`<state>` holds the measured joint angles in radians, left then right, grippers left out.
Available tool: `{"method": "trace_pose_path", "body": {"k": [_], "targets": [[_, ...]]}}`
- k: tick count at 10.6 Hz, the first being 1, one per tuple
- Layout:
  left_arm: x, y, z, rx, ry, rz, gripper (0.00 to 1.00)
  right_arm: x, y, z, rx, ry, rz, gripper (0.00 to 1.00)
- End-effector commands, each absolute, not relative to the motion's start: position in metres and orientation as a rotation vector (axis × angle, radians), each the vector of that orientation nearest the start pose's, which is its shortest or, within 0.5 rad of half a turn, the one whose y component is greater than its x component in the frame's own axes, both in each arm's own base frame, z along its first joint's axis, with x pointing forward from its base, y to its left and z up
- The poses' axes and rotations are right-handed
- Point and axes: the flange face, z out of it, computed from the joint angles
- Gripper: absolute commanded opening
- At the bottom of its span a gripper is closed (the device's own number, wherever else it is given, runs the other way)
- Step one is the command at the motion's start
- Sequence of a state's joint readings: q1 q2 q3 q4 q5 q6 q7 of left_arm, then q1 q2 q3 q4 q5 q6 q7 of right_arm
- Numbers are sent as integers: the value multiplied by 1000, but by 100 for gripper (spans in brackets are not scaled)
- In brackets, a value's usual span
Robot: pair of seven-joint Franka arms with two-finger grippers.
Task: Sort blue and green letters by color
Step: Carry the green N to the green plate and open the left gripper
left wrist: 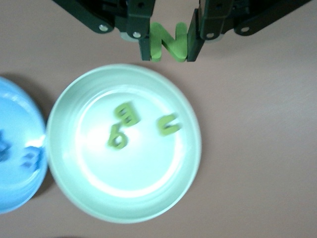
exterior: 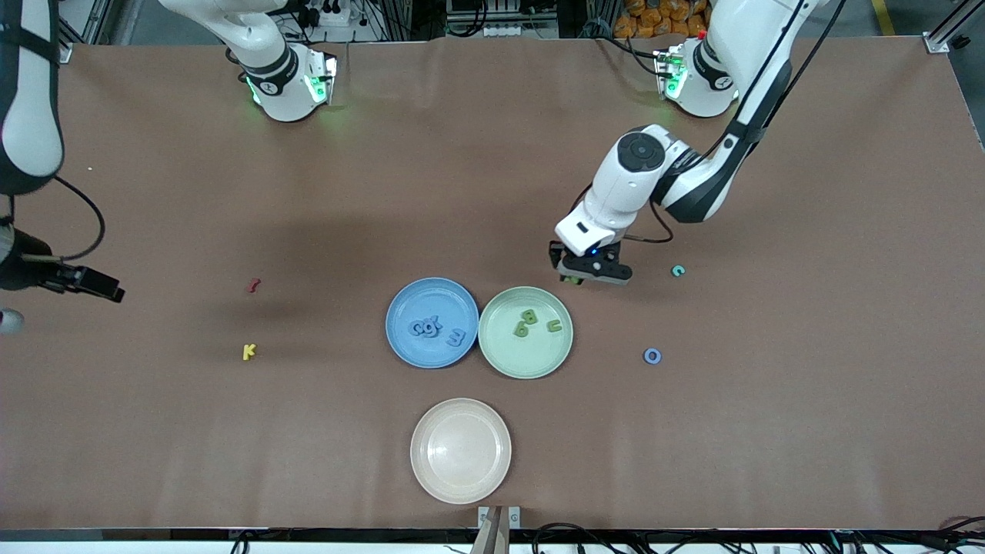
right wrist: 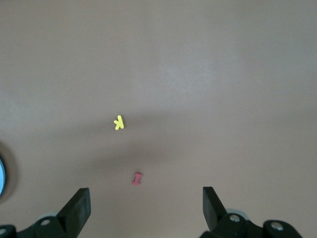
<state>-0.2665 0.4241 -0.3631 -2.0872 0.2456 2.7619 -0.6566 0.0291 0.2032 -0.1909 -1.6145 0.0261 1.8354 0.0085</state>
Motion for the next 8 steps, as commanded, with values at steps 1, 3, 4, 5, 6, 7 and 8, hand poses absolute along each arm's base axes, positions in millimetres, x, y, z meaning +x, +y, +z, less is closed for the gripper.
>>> {"method": "trace_pose_path", "body": {"k": [1,3,4,5,6,7,8], "targets": [[535,-418,239,-3400,100,-370,0,582,-83,564,-3162,272,-35,100],[556,-422,236,-3410,92,-410,27,560,-80,604,-3151,267,-16,100],[563,-420,242,-3407,91,-441,99,551,-79,632,-3143,269,8,100],[574,-407,250,-3374,107,-484,100,546,-78,653,-3139,271,15,100],[582,-396,264,-3348,106,-503,100,543,-76,665,-3136,268,7,100],[592,-387,282,-3321,85,-508,100,543,-71,671,-3136,258,-12,100],[603,-374,303,-3290,72,-511,100,544,-65,669,-3132,301,-3,100]]}}
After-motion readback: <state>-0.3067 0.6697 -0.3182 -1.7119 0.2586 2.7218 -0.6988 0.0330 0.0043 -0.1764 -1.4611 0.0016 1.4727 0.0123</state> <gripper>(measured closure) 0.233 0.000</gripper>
